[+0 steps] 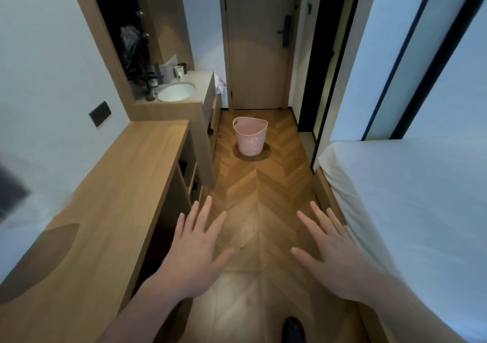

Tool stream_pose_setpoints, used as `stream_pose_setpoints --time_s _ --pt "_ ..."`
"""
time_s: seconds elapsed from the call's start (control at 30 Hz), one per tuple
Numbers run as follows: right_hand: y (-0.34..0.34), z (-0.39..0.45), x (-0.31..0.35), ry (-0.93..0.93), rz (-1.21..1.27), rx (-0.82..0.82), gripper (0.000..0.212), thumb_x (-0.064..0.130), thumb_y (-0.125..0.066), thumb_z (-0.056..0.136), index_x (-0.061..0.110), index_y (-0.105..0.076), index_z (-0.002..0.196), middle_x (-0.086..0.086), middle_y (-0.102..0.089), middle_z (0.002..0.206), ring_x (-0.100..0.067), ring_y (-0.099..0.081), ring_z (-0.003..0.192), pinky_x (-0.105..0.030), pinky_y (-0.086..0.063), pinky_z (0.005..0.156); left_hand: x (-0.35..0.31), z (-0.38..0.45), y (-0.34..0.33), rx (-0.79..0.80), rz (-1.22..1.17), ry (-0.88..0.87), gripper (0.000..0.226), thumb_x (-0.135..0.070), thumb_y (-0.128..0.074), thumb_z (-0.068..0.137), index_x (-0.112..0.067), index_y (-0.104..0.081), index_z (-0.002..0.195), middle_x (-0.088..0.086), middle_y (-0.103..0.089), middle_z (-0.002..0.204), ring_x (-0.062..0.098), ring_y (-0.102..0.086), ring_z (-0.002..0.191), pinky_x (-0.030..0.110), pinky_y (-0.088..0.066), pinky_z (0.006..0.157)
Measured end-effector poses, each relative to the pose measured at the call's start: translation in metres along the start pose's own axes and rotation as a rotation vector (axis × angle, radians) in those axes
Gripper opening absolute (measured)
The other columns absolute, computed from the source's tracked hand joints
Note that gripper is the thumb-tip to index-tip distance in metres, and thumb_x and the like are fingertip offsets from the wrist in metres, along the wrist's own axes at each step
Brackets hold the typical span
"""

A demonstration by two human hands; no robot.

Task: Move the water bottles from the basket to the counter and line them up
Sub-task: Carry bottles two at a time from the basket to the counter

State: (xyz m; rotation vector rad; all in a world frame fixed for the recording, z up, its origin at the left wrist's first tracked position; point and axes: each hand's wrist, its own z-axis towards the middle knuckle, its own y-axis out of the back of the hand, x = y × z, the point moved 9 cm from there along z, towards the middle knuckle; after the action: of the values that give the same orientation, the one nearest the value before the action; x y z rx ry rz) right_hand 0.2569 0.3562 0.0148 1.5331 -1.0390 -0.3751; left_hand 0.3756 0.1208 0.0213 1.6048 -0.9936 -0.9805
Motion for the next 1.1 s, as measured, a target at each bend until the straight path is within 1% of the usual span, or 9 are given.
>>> stream_pose_setpoints --time_s 0.1,0.23,0.4,0.53,0.77,0.9,1.1 --pt "0.015 0.052 -0.031 -0.005 0.017 -0.027 0.082 0.076 -0.032 0.100 0.046 0.008 0.165 0.018 0.032 0.168 -0.019 0.026 0.158 -0.051 0.004 0.129 -0.014 0.062 0.009 -0.033 0.005 -0.012 0.078 -0.070 -0.030 0.102 -0.042 0.009 0.164 -0.007 0.042 0.163 0.020 0.040 0.149 0.048 0.017 0.126" --pt "0.038 0.124 -0.075 -0.015 0.019 -0.035 0.082 0.077 -0.030 0.100 0.045 0.007 0.165 0.017 0.033 0.168 -0.020 0.026 0.158 -0.049 0.005 0.129 -0.025 0.147 0.019 -0.037 -0.001 0.036 0.080 -0.073 -0.031 0.100 -0.044 0.007 0.164 -0.009 0.040 0.164 0.019 0.040 0.149 0.048 0.020 0.124" --pt "0.087 0.211 -0.106 0.008 -0.016 0.024 0.084 0.078 -0.031 0.097 0.047 0.008 0.165 0.017 0.035 0.167 -0.020 0.027 0.158 -0.050 0.006 0.129 -0.031 0.229 0.039 -0.025 -0.026 0.141 0.083 -0.077 -0.031 0.097 -0.045 0.009 0.163 -0.010 0.040 0.164 0.018 0.040 0.148 0.048 0.019 0.126" --pt "0.121 0.274 -0.106 0.067 -0.045 0.018 0.082 0.076 -0.032 0.099 0.046 0.006 0.165 0.016 0.032 0.168 -0.019 0.027 0.158 -0.049 0.006 0.129 -0.021 0.274 0.051 -0.013 -0.043 0.188 0.081 -0.076 -0.029 0.097 -0.046 0.009 0.163 -0.010 0.041 0.163 0.018 0.040 0.149 0.050 0.017 0.127" --pt "0.148 0.397 -0.099 0.162 -0.045 0.040 0.082 0.075 -0.035 0.100 0.047 0.007 0.165 0.018 0.033 0.168 -0.019 0.027 0.158 -0.047 0.008 0.126 0.021 0.372 0.062 -0.038 -0.070 0.255 0.082 -0.077 -0.030 0.097 -0.046 0.007 0.163 -0.010 0.042 0.162 0.019 0.041 0.148 0.048 0.021 0.123" --pt "0.160 0.477 -0.097 0.156 -0.061 0.043 0.082 0.076 -0.033 0.099 0.048 0.007 0.165 0.018 0.033 0.168 -0.019 0.027 0.158 -0.049 0.007 0.128 0.048 0.448 0.071 -0.038 -0.076 0.263 0.082 -0.077 -0.029 0.097 -0.045 0.007 0.163 -0.008 0.041 0.163 0.021 0.039 0.149 0.047 0.022 0.122" --pt "0.183 0.588 -0.108 0.076 -0.033 0.055 0.082 0.075 -0.036 0.100 0.049 0.007 0.164 0.019 0.034 0.167 -0.018 0.028 0.158 -0.048 0.006 0.128 0.080 0.572 0.096 -0.015 -0.090 0.192 0.081 -0.073 -0.032 0.099 -0.043 0.005 0.164 -0.007 0.040 0.164 0.022 0.037 0.151 0.048 0.020 0.123"
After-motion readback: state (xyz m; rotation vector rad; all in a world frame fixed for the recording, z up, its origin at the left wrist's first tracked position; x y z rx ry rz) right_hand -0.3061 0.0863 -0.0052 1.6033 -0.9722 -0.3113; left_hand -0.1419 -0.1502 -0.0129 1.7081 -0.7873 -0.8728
